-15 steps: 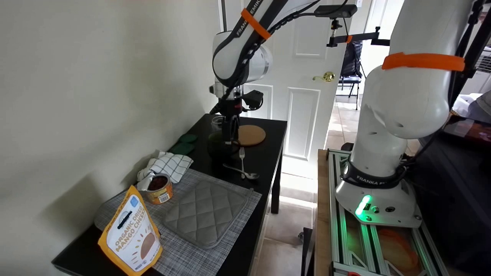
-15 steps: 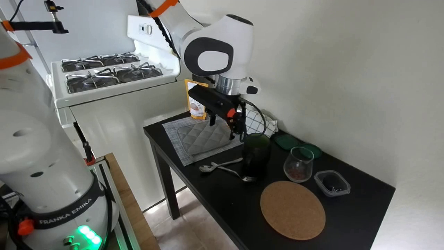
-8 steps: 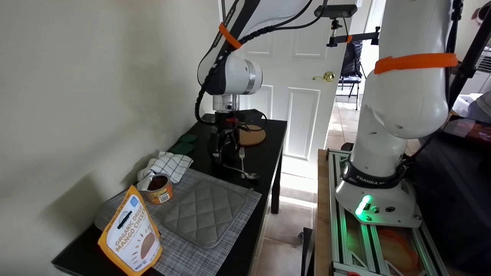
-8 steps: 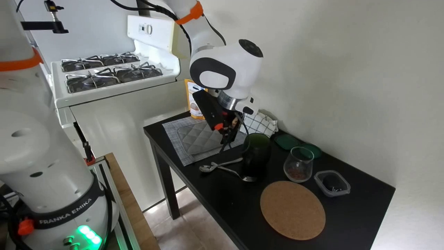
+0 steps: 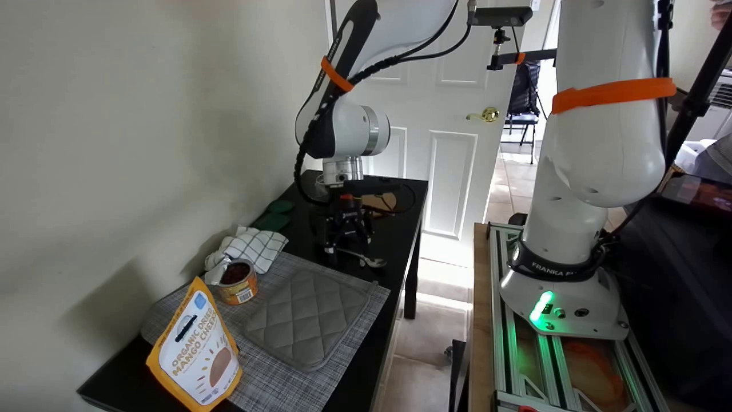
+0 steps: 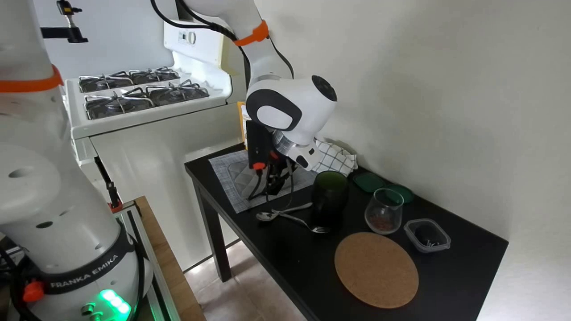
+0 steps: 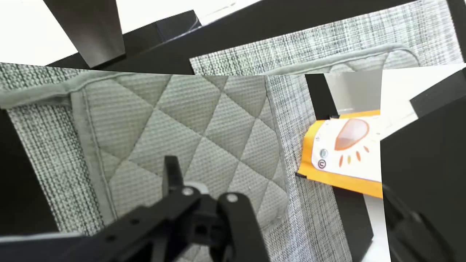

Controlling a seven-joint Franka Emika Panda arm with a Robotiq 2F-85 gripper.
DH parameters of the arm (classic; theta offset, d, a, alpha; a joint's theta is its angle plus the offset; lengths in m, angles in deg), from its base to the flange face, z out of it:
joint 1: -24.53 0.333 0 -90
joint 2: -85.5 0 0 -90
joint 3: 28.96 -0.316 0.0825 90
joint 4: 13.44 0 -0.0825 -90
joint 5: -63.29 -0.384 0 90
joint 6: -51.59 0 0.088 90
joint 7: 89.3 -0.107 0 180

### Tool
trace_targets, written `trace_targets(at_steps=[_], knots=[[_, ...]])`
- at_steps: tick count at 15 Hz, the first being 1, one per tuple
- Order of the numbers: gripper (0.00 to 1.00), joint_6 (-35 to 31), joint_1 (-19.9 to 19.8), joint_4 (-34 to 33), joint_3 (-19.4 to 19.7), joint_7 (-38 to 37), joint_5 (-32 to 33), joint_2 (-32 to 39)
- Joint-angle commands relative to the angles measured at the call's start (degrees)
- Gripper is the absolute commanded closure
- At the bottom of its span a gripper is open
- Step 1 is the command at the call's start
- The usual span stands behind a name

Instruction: Put the spoon inside the glass

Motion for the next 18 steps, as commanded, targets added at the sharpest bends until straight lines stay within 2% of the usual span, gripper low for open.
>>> trace_targets(at_steps=[1,8,15,18], knots=[[0.00,0.1,-1.0,0.0,-1.0,-0.7,0.3,0.0],[0.00,0.1,-1.0,0.0,-0.9,-1.2,0.3,0.0],[0.00,-12.0,-0.8,4.7,-1.1,0.9,1.7,-3.8],[0.00,-15.1,-1.0,6.9,-0.8,0.9,4.6,-4.7]])
